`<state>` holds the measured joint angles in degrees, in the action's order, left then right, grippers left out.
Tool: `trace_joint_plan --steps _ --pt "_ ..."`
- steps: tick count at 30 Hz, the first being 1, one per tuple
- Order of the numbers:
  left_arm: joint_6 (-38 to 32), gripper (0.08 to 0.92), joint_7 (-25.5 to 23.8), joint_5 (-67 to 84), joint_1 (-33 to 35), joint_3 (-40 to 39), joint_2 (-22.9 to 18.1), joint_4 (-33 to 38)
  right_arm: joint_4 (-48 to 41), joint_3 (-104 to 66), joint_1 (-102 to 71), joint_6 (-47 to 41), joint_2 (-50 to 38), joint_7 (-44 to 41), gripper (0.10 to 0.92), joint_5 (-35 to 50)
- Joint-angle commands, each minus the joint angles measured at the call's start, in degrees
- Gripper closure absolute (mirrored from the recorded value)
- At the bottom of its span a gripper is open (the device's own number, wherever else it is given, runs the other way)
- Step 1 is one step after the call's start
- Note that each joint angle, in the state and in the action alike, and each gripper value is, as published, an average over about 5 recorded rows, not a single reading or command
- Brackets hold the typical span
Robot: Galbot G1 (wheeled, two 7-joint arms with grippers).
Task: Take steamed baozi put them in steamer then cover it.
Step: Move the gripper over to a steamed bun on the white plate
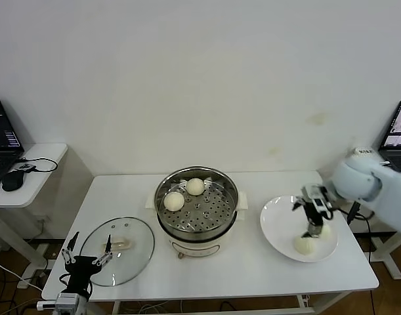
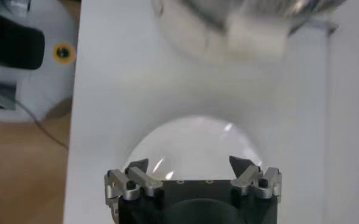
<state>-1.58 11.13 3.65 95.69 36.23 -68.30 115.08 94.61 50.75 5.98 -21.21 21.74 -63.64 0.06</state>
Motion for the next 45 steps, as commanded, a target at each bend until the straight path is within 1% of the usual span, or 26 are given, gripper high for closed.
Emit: trace_joint_plan --steps 1,14,28,31,36,45 --pt "0.0 0.177 0.0 -0.3 0.1 0.1 0.1 -0.2 -4.6 -18.9 -24.5 3.7 -3.1 0.6 0.203 -9.6" --pt "0.1 0.177 0.0 -0.6 0.8 1.1 0.0 -0.1 -14.2 -20.2 -26.1 3.9 7.4 4.3 0.202 -12.3" --pt "0.0 0.177 0.1 -0.8 0.8 1.5 -0.2 -0.2 -16.2 -19.6 -25.2 2.8 11.1 4.9 0.207 -12.3" --pt "0.0 0.177 0.1 -0.8 0.9 1.4 -0.3 -0.2 -16.2 -19.5 -25.1 2.6 11.3 4.7 0.228 -12.2" --pt "0.0 0.177 0.1 -0.8 0.9 1.4 -0.4 -0.1 -16.1 -19.6 -25.0 2.5 11.2 4.2 0.287 -12.3" --pt "0.0 0.177 0.1 -0.8 0.8 1.2 -0.5 0.0 -14.1 -18.5 -20.5 2.5 8.5 2.4 0.376 -10.4"
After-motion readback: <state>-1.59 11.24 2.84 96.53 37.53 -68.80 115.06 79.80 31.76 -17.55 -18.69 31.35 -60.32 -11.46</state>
